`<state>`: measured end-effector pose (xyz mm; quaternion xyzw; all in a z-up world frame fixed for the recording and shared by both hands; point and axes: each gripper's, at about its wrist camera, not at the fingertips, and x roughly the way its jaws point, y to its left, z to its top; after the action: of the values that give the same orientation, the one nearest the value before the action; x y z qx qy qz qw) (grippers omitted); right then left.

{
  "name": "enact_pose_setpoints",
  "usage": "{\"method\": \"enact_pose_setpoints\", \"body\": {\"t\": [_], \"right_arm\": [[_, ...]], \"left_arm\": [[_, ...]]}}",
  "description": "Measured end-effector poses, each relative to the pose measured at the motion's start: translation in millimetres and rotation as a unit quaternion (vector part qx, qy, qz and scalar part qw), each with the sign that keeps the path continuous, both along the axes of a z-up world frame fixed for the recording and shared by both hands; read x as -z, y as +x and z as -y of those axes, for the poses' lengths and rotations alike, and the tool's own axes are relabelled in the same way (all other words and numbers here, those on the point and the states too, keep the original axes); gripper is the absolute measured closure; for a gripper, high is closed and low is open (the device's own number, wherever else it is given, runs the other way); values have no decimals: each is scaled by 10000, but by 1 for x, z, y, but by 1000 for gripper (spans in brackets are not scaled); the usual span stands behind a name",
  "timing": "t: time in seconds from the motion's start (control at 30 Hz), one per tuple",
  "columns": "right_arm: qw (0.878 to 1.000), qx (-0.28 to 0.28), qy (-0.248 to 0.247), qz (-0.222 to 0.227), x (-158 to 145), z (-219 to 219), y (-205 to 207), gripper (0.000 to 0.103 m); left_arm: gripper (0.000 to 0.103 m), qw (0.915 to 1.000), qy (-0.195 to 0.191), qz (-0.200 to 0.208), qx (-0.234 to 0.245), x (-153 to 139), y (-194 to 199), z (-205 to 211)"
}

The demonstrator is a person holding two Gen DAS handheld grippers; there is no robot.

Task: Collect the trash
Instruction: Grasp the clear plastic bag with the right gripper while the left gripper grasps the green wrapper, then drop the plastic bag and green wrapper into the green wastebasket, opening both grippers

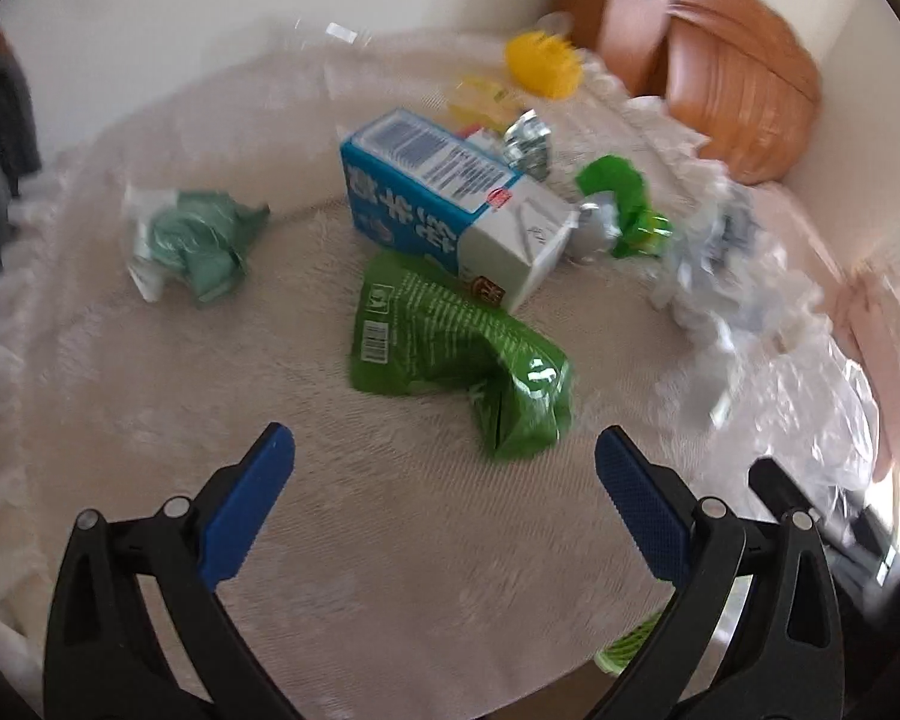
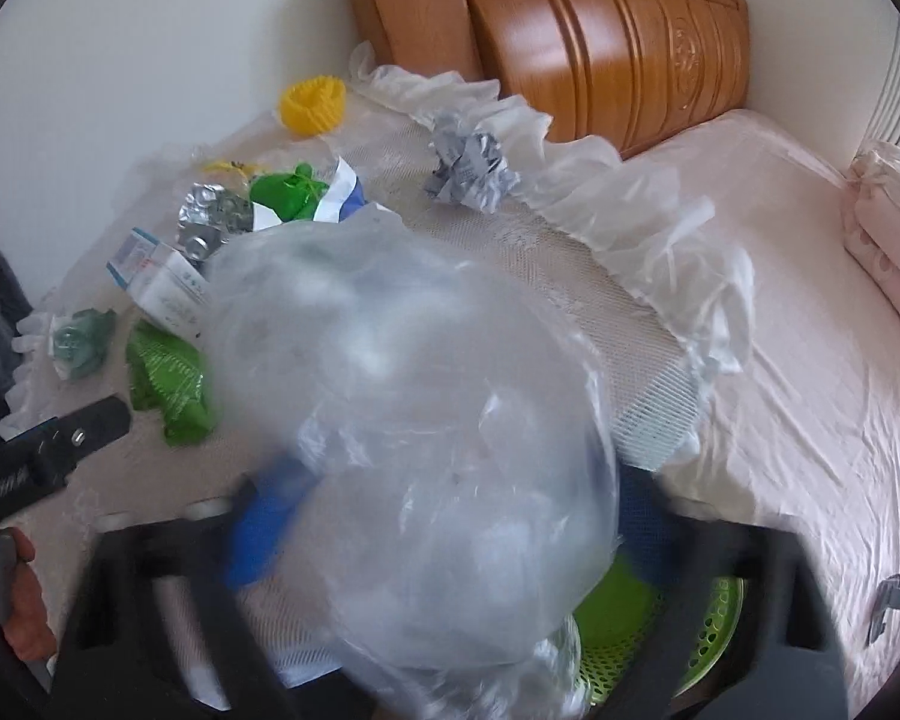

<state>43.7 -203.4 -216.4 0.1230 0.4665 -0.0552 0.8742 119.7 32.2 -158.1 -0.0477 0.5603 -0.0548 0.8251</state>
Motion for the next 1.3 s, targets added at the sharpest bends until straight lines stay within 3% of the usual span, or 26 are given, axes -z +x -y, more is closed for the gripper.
{"method": "enact_pose_setpoints", "body": {"t": [0.03, 0.07, 0.1, 0.27, 0.33, 0.47, 0.53, 0.63, 0.83, 0.93, 1.13, 1.3], "right_arm": [[9999, -10, 140, -42, 4, 2, 3, 59], [9995, 3, 311, -41, 6, 5, 4, 77], [9988, 7, 483, -16, 7, 8, 3, 82], [9970, -58, 755, 172, -4, 23, -17, 84], [9967, -69, 757, 296, -15, 30, -32, 84], [9961, -105, 659, 569, -39, 49, -62, 84], [9960, -62, 610, 646, -48, 60, -76, 84], [9953, 21, 643, 725, -55, 77, -93, 83], [9955, 150, 615, 705, -53, 98, -112, 82], [9949, 195, 697, 701, -51, 104, -121, 82], [9949, 231, 691, 695, -47, 100, -129, 82], [9949, 293, 683, 677, -43, 94, -130, 82]], "left_arm": [[7, 10000, -30, -26, -79, 2, 3, 1], [7, 9997, -17, -100, -238, 6, 10, 4], [7, 9993, -60, -137, -340, 8, 15, 7], [12, 9949, 70, -259, -974, 19, 33, 17], [24, 9906, 91, -324, -1323, 25, 38, 19], [36, 9861, 226, -277, -1622, 29, 37, 27], [52, 9864, 296, -190, -1607, 28, 35, 33], [68, 9869, 281, -121, -1583, 25, 32, 38], [72, 9875, 380, 64, -1531, 24, 15, 29], [86, 9894, 332, 239, -1393, 19, 4, 15], [86, 9940, 456, 685, -723, 7, -19, -3], [86, 9964, 269, 761, -270, 0, -31, -21]]}}
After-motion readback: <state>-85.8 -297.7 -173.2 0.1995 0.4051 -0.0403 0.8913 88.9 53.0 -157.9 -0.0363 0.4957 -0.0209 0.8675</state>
